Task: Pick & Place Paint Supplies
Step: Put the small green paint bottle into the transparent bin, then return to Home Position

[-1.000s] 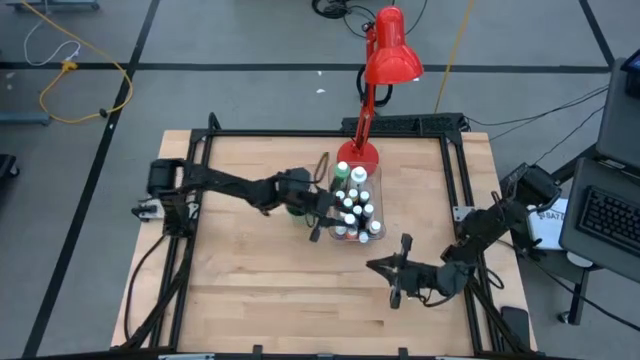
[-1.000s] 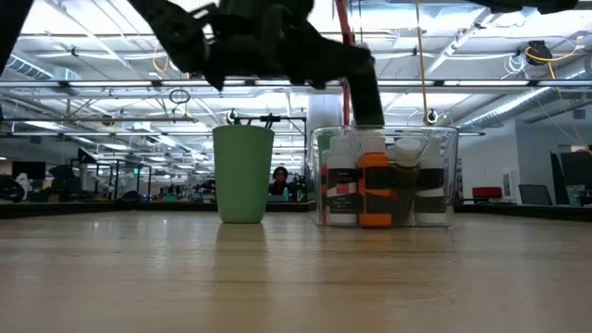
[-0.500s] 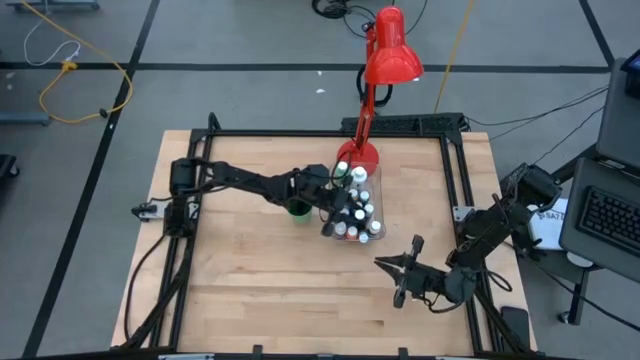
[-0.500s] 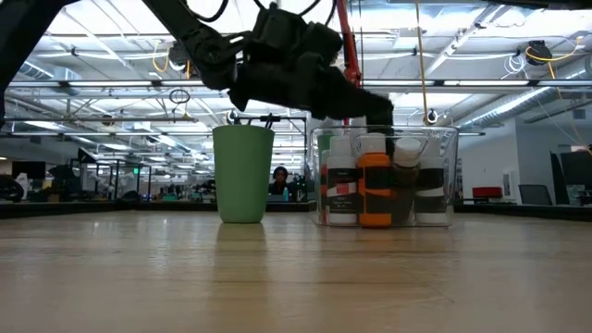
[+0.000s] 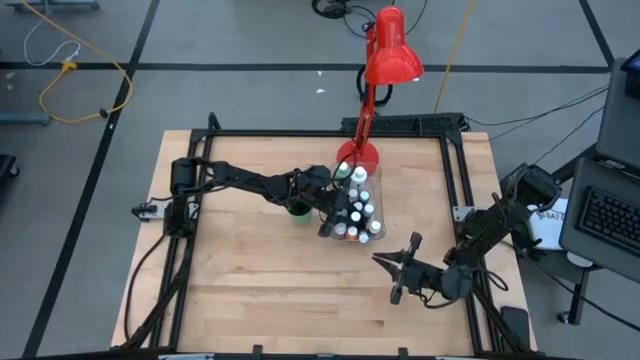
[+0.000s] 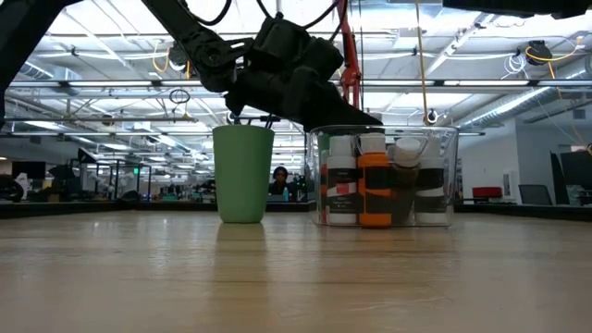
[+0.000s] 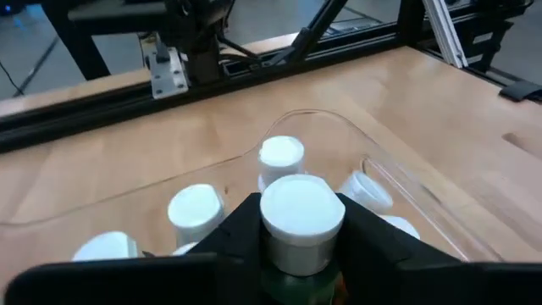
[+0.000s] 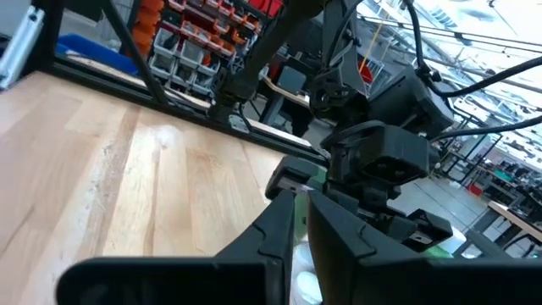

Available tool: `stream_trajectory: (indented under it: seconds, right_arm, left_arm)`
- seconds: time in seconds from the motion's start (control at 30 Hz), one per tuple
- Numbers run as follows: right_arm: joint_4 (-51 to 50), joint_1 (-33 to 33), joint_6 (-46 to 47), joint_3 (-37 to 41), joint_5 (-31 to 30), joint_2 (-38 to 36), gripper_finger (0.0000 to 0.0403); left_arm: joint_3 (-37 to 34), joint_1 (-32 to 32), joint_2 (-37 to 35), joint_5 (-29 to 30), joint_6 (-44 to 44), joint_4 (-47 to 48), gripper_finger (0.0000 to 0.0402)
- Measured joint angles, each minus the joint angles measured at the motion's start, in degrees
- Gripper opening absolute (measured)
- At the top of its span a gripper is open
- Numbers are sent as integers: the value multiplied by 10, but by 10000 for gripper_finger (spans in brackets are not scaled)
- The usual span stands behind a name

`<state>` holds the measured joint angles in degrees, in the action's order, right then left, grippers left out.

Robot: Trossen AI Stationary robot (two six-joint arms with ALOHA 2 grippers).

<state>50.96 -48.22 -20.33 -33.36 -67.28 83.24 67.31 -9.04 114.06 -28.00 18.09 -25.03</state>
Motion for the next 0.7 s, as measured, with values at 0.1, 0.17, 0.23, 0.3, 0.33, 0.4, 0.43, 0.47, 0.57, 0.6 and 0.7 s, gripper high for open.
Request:
stream_trajectory:
  seconds: [0.1, 0.17, 0.23, 0.3, 0.33, 0.4, 0.43, 0.47, 0.57, 0.6, 0.7]
  right_arm:
    - [-5, 4, 3, 0, 0, 0, 29]
    - [-6, 5, 8, 0, 0, 0, 29]
    - [-9, 5, 16, 0, 0, 0, 29]
    - [-9, 5, 17, 0, 0, 0, 29]
    - [-9, 5, 17, 0, 0, 0, 29]
    - [-9, 5, 17, 0, 0, 0, 29]
    - [-10, 5, 17, 0, 0, 0, 29]
    - [-11, 5, 17, 0, 0, 0, 29]
    - [-14, 6, 14, 0, 2, 0, 29]
    - [-16, 6, 14, 0, 3, 0, 29]
    - [-20, 8, 5, 0, 21, 0, 29]
  left_arm:
    - [0, 0, 0, 0, -22, -6, 161]
    - [0, 0, 0, 0, -31, -14, 204]
    - [0, 0, 0, 0, -42, -22, 243]
    - [0, 0, -6, 0, -47, -25, 273]
    - [0, 0, -9, 0, -47, -25, 285]
    - [0, 0, -27, -1, -46, -16, 304]
    - [0, 0, -38, -2, -45, -6, 310]
    - [0, 0, -54, -4, -45, 5, 314]
    - [-1, 7, -137, 0, -44, 90, 309]
    - [-1, 12, -172, 5, -39, 131, 300]
    - [-2, 48, -280, 25, -17, 255, 251]
